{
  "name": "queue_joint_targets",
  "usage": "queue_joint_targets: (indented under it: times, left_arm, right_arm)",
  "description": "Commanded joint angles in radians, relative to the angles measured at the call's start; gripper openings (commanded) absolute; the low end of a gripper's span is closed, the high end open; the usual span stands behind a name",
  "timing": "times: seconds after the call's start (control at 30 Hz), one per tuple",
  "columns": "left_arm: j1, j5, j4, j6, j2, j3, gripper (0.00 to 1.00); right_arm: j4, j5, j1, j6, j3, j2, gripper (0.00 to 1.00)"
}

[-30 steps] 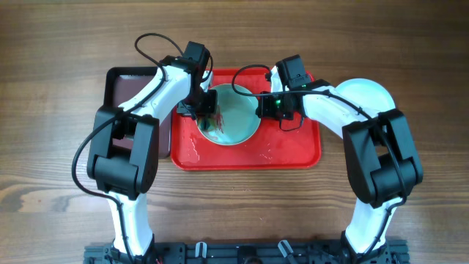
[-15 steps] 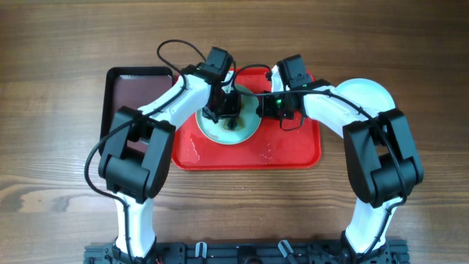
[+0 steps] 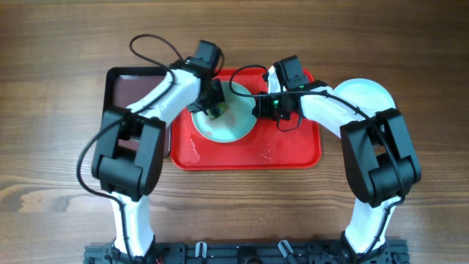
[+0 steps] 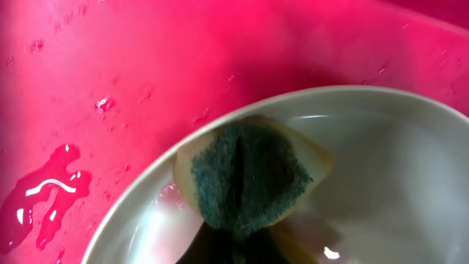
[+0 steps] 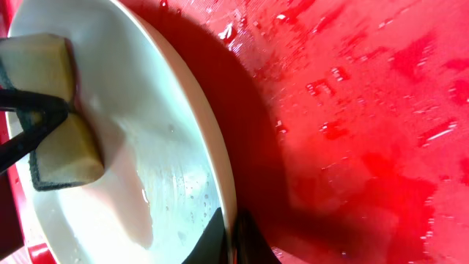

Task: Clean dirty plates on tray and stack at the side
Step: 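Scrub the pale green plate with the sponge while right gripper holds it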

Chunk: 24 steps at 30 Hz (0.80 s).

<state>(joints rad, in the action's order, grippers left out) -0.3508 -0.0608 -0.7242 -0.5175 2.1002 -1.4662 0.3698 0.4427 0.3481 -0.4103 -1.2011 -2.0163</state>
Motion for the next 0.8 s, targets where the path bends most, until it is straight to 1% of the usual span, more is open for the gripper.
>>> queue_joint_targets:
  times: [0.0, 0.07, 0.17, 0.23, 0.33, 0.37, 0.47, 0.57, 0.63, 0.7, 0.73, 0.77]
  left_arm:
    - [0.059, -0.299, -0.08, 0.208, 0.055, 0.042, 0.04]
    - [0.053, -0.458, -0.132, 0.329, 0.055, 0.041, 0.04]
    - [0.032, -0.621, -0.2, 0.474, 0.055, 0.041, 0.04]
    - [0.006, -0.658, -0.196, 0.488, 0.055, 0.042, 0.04]
    - [-0.031, -0.64, -0.128, 0.482, 0.055, 0.042, 0.04]
    - [-0.04, -0.596, -0.089, 0.455, 0.055, 0.042, 0.04]
    - [-0.045, -0.421, 0.029, 0.27, 0.055, 0.042, 0.04]
    - [-0.04, -0.319, 0.134, 0.216, 0.055, 0.042, 0.04]
    - [-0.038, -0.233, 0.197, 0.216, 0.055, 0.042, 0.04]
    - [-0.038, -0.07, 0.217, 0.169, 0.055, 0.042, 0.04]
    - [-0.036, 0.042, 0.209, 0.133, 0.055, 0.042, 0.04]
    - [-0.034, 0.112, 0.195, 0.113, 0.055, 0.042, 0.04]
  right_arm:
    - [0.016, 0.008, -0.005, 0.014, 0.005, -0.03, 0.04]
    - [0.016, 0.008, -0.005, 0.014, 0.005, -0.03, 0.04]
    - [0.015, 0.008, -0.005, 0.014, 0.005, -0.03, 0.04]
    - [0.015, 0.008, -0.005, 0.013, 0.005, -0.03, 0.04]
    - [0.016, 0.008, -0.005, 0.014, 0.005, -0.03, 0.04]
    - [0.017, 0.008, -0.005, 0.014, 0.005, -0.03, 0.04]
    - [0.021, 0.008, -0.005, 0.014, 0.005, -0.03, 0.04]
    - [0.02, 0.008, -0.005, 0.014, 0.005, -0.03, 0.04]
    - [0.02, 0.007, -0.005, 0.014, 0.005, -0.03, 0.04]
    - [0.02, 0.007, -0.005, 0.014, 0.005, -0.03, 0.04]
    - [0.02, 0.006, -0.005, 0.014, 0.005, -0.03, 0.04]
    - [0.019, 0.003, -0.005, 0.014, 0.005, -0.03, 0.04]
